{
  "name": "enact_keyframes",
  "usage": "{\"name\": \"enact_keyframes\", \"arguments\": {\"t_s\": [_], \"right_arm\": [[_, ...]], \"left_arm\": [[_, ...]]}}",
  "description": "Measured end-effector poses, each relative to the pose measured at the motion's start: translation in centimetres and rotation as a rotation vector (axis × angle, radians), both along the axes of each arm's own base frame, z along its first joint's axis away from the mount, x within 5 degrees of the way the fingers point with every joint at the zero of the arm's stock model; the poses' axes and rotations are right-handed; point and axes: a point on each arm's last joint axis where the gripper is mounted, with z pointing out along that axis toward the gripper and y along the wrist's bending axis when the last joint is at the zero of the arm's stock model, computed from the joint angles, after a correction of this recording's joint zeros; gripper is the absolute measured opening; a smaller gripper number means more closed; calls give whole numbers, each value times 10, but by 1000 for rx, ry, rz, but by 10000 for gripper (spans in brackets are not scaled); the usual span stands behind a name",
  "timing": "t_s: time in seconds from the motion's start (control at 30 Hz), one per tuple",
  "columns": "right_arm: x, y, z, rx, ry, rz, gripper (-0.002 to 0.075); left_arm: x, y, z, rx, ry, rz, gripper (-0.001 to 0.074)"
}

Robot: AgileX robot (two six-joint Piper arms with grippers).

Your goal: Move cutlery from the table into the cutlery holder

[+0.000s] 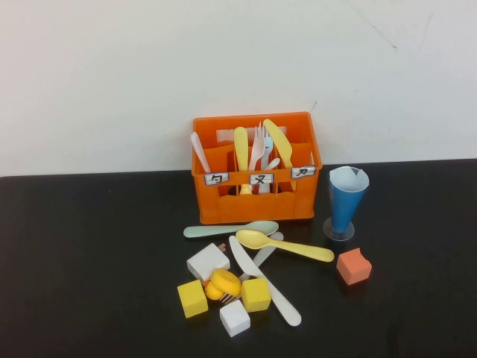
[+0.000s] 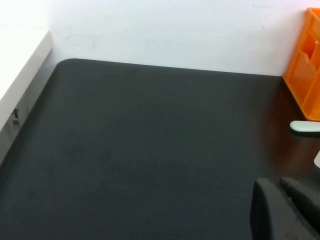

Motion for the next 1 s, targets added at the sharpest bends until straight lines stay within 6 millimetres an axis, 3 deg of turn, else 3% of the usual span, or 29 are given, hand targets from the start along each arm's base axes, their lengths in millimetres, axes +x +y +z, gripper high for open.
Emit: {"name": "enact_keyframes", "arguments": {"t_s": [0.33, 0.5, 0.67, 1.0], "right_arm": [[-3, 3, 6, -166, -24, 70, -3], [-6, 12, 43, -390, -6, 233, -3], [4, 19, 80, -671, 72, 466, -3], [56, 29, 142, -897, 223, 875, -3]], "left_arm": [[0, 0, 0, 0, 0, 0, -1], [0, 0, 0, 0, 0, 0, -1], [0, 0, 0, 0, 0, 0, -1], [0, 0, 0, -2, 0, 0, -1]]}}
